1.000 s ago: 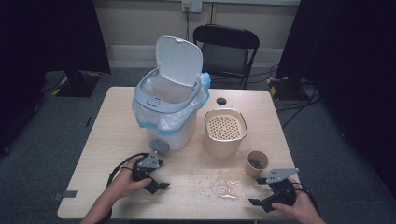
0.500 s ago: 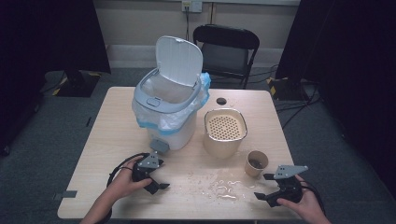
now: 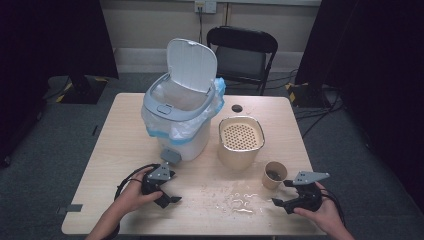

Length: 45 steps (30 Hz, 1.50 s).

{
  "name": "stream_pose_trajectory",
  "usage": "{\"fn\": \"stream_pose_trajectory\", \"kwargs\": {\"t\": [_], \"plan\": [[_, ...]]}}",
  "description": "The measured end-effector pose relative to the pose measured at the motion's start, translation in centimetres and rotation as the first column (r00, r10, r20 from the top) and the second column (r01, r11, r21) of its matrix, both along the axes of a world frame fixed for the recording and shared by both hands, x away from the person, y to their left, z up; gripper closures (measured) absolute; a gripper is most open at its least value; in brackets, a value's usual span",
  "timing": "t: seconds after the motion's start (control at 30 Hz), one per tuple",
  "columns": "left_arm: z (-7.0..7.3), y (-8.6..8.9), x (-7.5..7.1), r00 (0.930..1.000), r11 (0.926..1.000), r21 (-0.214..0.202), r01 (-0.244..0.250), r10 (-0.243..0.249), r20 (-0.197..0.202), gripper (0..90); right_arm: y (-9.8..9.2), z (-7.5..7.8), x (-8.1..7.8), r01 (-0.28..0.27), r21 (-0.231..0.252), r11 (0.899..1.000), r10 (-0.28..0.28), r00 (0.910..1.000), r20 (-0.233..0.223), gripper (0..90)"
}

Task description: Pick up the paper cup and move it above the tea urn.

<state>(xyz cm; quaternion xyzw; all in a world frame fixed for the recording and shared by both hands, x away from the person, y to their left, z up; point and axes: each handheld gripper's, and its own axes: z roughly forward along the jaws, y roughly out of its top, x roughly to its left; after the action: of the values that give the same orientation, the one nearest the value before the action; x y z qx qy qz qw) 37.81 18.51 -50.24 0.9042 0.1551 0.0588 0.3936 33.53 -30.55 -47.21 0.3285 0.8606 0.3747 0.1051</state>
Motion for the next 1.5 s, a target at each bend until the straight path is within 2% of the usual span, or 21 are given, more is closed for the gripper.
{"fn": "stream_pose_trajectory", "kwargs": {"t": [0.17,0.37,0.53,0.7,0.97,1.5], "plan": [[0.0,0.0,0.0,1.0000,1.0000,0.000,0.000,0.000,0.000,4.6,-0.2,0.0,0.4,0.016,0.024,1.000,-0.016,0.9998,0.015,14.2],[0.0,0.0,0.0,1.0000,1.0000,0.001,0.002,-0.002,-0.001,4.2,-0.4,-0.2,1.1,0.048,0.026,0.999,-0.049,0.9985,0.024,14.4],[0.0,0.0,0.0,1.0000,1.0000,0.001,0.002,-0.002,-0.001,4.2,-0.3,-0.5,1.7,0.069,0.054,0.996,-0.072,0.9965,0.044,14.8],[0.0,0.0,0.0,1.0000,1.0000,0.002,0.001,-0.001,-0.001,4.2,0.1,-0.9,2.1,0.070,0.080,0.994,-0.074,0.9963,0.043,16.2],[0.0,0.0,0.0,1.0000,1.0000,0.002,0.002,-0.002,-0.001,4.2,0.4,-1.5,2.7,0.074,0.087,0.993,-0.078,0.9955,0.053,16.8],[0.0,0.0,0.0,1.0000,1.0000,0.007,0.007,-0.007,-0.002,3.6,0.5,-2.2,3.3,0.070,0.156,0.985,-0.086,0.9917,0.095,18.8]]}}
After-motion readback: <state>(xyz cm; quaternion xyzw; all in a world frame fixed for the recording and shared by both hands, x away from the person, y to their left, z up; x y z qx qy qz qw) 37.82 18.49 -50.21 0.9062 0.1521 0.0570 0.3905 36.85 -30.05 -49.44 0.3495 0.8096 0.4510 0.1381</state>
